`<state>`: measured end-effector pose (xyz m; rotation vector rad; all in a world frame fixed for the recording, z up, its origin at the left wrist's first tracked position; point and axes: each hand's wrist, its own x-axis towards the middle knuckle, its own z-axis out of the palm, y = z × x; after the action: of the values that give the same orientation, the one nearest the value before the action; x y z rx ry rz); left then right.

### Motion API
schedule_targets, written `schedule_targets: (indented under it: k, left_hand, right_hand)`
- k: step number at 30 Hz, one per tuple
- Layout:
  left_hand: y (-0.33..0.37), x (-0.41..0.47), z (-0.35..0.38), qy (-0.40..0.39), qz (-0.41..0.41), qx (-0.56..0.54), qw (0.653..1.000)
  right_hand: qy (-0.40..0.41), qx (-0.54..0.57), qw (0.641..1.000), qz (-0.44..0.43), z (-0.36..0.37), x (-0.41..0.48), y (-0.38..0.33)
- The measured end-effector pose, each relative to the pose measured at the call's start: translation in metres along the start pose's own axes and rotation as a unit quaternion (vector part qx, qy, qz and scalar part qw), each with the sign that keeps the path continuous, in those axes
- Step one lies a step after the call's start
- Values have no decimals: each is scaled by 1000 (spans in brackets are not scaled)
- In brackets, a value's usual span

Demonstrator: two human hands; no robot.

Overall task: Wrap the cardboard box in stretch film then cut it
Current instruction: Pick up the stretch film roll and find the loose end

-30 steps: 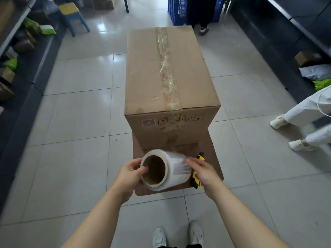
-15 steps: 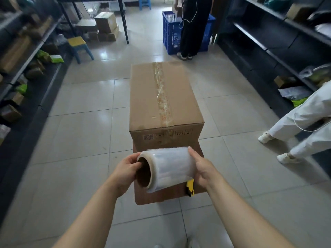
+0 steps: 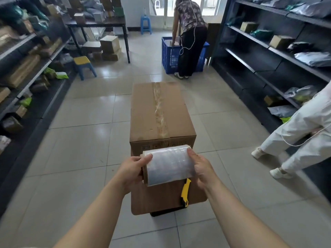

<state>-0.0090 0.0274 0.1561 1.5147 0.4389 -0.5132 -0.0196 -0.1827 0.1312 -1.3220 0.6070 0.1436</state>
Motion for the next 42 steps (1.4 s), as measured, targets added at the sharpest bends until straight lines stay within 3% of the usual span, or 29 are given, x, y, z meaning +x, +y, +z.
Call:
schedule_targets:
  k: [11,16,20,23,26,30,37,39,42]
  left_hand:
    - [5,-10,-21,-70,54,44,995]
    - [9,-9,-23,-15,75,83,994]
    - [19,-6,-20,36,68,34,996]
    - [25,-8,-22,21,91,3,996]
    - [27,-9,-21,2,137,74,988]
    - [32,-9,-16,78,237,200,947]
    - [31,-8,-15,149,416,404,801]
    - [30,-8,-13,143,422,415,793]
    - [35,-8,-11,133,394,382,826]
  right_hand:
    - [-66,52,993,81,-5,1,-21]
    - [-50,36,997,56,7,-6,-24]
    - [-41,33,998,30,13,-8,-25]
    - [-49,19,999,8,13,-8,-32]
    - [-48,8,999,-14,13,-10,-41]
    - [-34,-4,999,-34,11,-11,-45]
    - [-30,-17,999,-33,14,-16,-49]
    - [-24,-19,999,-27,15,-20,-51]
    - [-12,-43,999,-18,13,-23,-55]
